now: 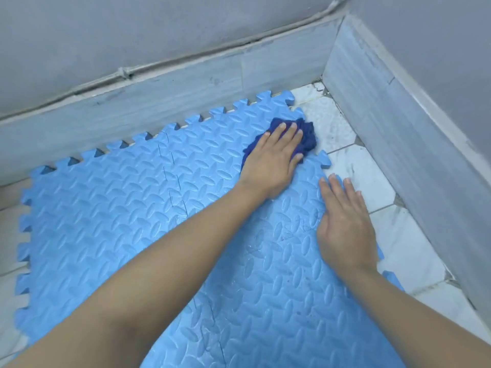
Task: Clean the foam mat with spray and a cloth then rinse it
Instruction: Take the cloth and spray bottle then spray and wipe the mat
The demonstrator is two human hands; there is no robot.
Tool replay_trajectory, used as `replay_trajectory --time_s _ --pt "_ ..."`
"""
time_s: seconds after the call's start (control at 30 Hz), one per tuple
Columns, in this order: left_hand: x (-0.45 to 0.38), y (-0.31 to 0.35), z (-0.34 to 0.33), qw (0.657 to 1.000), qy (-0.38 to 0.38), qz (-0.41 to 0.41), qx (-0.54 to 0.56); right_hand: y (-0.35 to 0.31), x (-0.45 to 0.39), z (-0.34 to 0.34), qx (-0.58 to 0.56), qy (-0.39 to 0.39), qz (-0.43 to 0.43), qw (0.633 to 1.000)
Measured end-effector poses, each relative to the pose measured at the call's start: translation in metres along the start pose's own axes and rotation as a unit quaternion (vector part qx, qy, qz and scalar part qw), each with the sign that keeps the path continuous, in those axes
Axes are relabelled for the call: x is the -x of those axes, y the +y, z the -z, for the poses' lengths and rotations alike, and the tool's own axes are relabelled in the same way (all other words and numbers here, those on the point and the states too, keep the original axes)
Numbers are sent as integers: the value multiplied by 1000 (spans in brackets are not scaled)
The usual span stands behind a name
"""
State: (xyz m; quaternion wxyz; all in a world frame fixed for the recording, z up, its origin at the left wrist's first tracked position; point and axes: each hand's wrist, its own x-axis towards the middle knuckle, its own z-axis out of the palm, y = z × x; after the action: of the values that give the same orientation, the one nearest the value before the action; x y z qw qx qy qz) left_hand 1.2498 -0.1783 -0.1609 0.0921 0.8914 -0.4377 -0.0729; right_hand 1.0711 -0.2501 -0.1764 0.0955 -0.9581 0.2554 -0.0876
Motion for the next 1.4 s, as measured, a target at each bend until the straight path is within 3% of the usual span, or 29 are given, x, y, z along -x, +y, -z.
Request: replay_trajectory --time_s 0.1,0.17,0.3,0.4,0.57,0.63,0.7,0.8,0.9,1.03,1.23,1.3,1.4 --pt "-61 -13 10 993 0 111 25 0 0 3 -8 -3 -7 1000" --pt "-66 -11 7 990 2 136 27 -1 0 2 -13 0 -8 1000" --pt "22 -7 -4 992 43 113 42 1 -1 0 -11 5 -3 1000" --pt "87 -19 -8 982 64 176 33 1 0 -1 -3 0 -7 1000" --pt "9 -42 6 952 78 292 52 1 0 0 -6 3 -6 1000" --pt "-15 -42 5 957 62 279 46 0 0 0 -11 3 -6 1000" --pt "-4 -27 -1 976 48 211 33 0 0 0 -16 3 -6 1000" --pt "70 16 -15 996 45 65 28 1 -1 -1 -25 7 -6 1000" --pt "157 54 -26 1000 12 6 14 1 -1 -1 -26 12 -6 1000" --pt "161 37 -24 999 28 40 -2 2 -1 0 -30 5 2 1000" --pt "61 -52 2 974 49 218 39 3 0 1 -37 -6 -2 999" --pt "56 -53 5 977 45 205 30 3 0 0 -39 -8 -1 999" --pt "106 -14 -4 997 34 67 13 3 -2 2 -40 -16 11 999"
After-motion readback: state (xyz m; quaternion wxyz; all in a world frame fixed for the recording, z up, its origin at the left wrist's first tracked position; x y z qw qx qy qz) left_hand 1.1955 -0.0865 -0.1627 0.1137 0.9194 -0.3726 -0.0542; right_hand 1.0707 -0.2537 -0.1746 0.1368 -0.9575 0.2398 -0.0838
